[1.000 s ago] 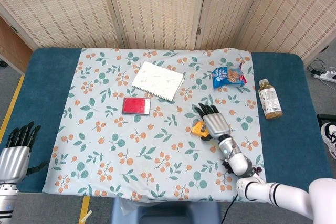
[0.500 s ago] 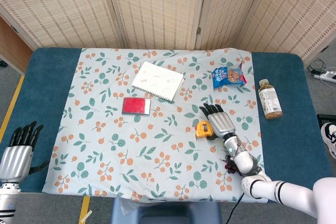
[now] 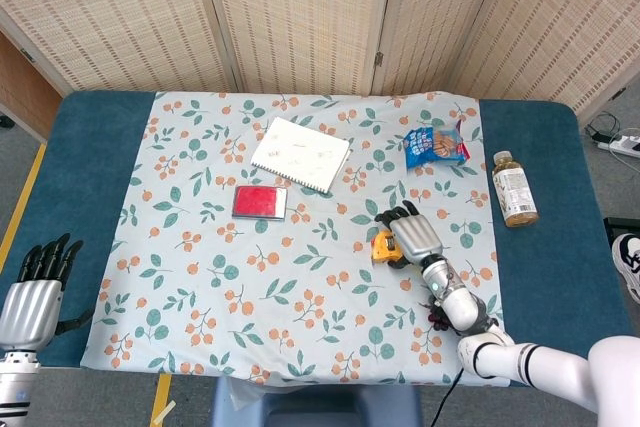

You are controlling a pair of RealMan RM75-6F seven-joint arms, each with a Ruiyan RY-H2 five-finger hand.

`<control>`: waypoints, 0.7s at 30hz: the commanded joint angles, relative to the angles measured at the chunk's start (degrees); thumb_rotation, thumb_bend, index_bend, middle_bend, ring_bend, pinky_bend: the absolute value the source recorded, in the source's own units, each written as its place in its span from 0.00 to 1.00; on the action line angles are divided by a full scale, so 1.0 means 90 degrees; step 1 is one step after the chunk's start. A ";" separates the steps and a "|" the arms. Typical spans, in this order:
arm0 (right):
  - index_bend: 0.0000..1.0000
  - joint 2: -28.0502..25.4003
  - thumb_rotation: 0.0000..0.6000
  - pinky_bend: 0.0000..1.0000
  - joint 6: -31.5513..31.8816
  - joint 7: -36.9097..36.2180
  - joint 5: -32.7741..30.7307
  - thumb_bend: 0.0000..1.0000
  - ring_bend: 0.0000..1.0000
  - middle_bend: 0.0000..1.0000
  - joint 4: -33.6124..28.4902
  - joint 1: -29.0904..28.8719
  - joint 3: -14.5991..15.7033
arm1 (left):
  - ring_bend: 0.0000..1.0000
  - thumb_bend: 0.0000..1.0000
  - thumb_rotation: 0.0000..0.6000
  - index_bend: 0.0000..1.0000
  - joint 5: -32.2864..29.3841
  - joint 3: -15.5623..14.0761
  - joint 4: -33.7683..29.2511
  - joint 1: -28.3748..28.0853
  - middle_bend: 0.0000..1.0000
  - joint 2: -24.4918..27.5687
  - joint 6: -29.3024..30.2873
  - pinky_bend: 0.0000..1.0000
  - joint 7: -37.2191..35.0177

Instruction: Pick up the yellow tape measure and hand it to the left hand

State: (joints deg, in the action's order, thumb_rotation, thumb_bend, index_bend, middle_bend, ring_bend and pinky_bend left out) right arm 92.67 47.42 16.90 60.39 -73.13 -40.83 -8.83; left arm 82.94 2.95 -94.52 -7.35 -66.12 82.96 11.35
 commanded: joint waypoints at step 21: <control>0.55 0.0086 1.00 0.00 0.0279 -0.0436 0.0224 0.33 0.36 0.49 -0.0018 0.0086 -0.0090 | 0.00 0.17 1.00 0.00 0.0020 0.0116 -0.0177 -0.0191 0.00 0.0078 -0.0183 0.00 -0.0229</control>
State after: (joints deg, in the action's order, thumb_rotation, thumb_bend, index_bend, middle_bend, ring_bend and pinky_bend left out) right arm 93.61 49.37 14.29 61.89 -72.62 -40.47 -9.22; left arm 83.00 3.73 -96.01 -8.72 -65.44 81.59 9.70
